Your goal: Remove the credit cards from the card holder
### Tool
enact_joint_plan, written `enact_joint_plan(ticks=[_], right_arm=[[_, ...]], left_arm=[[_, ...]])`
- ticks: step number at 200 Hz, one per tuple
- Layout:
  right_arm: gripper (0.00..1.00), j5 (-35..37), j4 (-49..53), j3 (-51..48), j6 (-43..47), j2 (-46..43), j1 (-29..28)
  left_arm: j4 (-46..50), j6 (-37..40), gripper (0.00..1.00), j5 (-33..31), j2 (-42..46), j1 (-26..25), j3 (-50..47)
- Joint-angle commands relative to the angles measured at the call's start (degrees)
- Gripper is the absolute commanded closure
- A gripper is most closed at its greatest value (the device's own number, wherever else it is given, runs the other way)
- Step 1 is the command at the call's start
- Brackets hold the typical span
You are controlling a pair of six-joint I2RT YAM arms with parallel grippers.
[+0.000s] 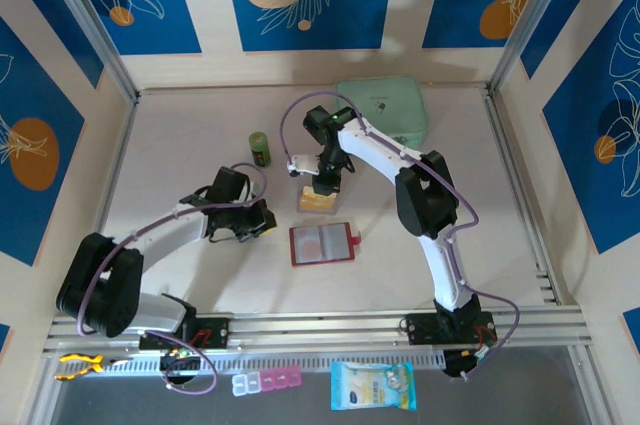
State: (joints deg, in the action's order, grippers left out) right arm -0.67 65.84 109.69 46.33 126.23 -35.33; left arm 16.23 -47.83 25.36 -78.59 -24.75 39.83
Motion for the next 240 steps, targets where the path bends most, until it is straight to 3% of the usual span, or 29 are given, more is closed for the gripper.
enact_joint_plan(ticks=[1,62,108,240], right_arm=[[0.89,-2.7,0.8,-0.6,1.0,0.1,1.1],[0.83,-4.2,-1.5,-1.1,-1.5,-4.4,1.8],[0.83,-7.6,-10.0,-8.2,-9.2,-11.6,0.8],[0.85,-10.6,-34.7,-37.6,-61.0,-28.9,-5.2]], left_arm=[[2.1,0.9,0.95,1.4,-0.9,0.8,2.5],[3.0,1.5,0.95,2.9,-2.4,0.7,5.2],[1.4,0.6,0.95,3.9,-3.0,-0.1,4.5],[-8.2,-3.4,0.98,3.6,-7.7,-7.6,1.0]])
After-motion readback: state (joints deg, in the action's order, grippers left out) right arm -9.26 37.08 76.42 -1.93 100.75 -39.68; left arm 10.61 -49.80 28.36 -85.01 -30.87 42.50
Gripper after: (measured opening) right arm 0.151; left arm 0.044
